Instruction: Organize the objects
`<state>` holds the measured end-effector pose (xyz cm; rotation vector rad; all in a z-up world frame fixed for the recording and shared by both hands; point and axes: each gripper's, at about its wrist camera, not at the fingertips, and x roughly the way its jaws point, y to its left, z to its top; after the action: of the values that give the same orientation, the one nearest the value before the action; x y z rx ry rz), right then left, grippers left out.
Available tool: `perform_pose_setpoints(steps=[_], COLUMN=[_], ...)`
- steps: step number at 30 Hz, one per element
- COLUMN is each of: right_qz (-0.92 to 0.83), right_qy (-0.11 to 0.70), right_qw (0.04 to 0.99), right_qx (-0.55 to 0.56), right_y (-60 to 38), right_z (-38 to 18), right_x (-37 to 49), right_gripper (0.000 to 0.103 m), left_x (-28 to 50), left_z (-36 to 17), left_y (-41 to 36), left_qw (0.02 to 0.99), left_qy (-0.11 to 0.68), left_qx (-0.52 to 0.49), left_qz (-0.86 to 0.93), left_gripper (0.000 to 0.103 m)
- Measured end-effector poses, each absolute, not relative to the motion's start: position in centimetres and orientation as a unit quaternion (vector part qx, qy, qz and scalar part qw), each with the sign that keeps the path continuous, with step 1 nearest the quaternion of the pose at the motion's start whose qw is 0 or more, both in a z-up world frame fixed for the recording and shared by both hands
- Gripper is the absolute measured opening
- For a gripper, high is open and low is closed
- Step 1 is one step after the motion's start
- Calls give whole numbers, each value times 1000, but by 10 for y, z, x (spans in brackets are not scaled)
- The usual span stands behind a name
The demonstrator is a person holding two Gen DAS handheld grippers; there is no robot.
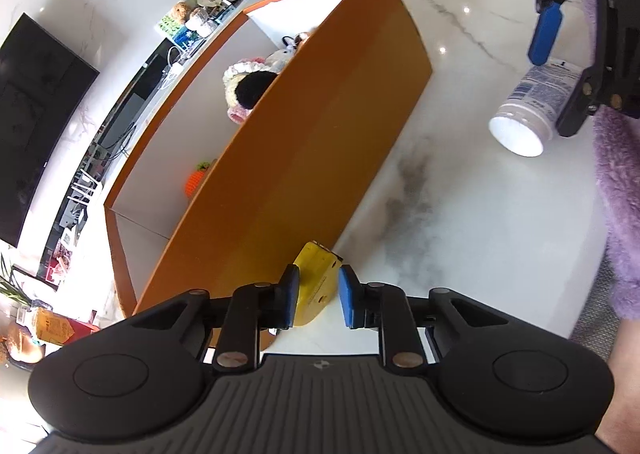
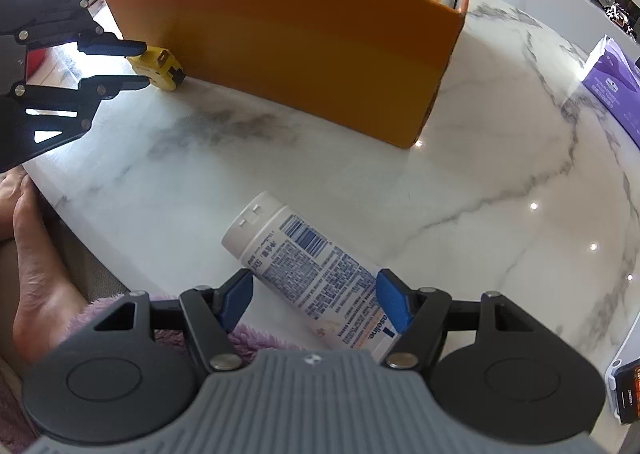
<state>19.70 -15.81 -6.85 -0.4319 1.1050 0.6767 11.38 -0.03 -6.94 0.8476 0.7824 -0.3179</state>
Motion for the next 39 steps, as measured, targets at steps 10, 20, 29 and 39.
perform_pose_setpoints(steps=[10, 20, 29, 39], right_qz=[312, 314, 319, 307], right_qy=[511, 513, 517, 519], right_qw=[776, 775, 771, 758], right_qx=[-198, -192, -191, -251], right_y=[-159, -161, -160, -146], right_z=[-70, -70, -69, -77], right_x=[198, 199, 200, 194], right_gripper=[70, 71, 75, 76], left_x=[106, 114, 140, 147], left_z=[-78, -86, -87, -80], left_y=[-3, 1, 15, 28], left_qw=[824, 806, 817, 841], left_qy=[356, 374, 410, 434], left_qx=[414, 424, 361, 267], left_qz=[-148, -174, -185, -181], left_gripper=[34, 75, 75, 67])
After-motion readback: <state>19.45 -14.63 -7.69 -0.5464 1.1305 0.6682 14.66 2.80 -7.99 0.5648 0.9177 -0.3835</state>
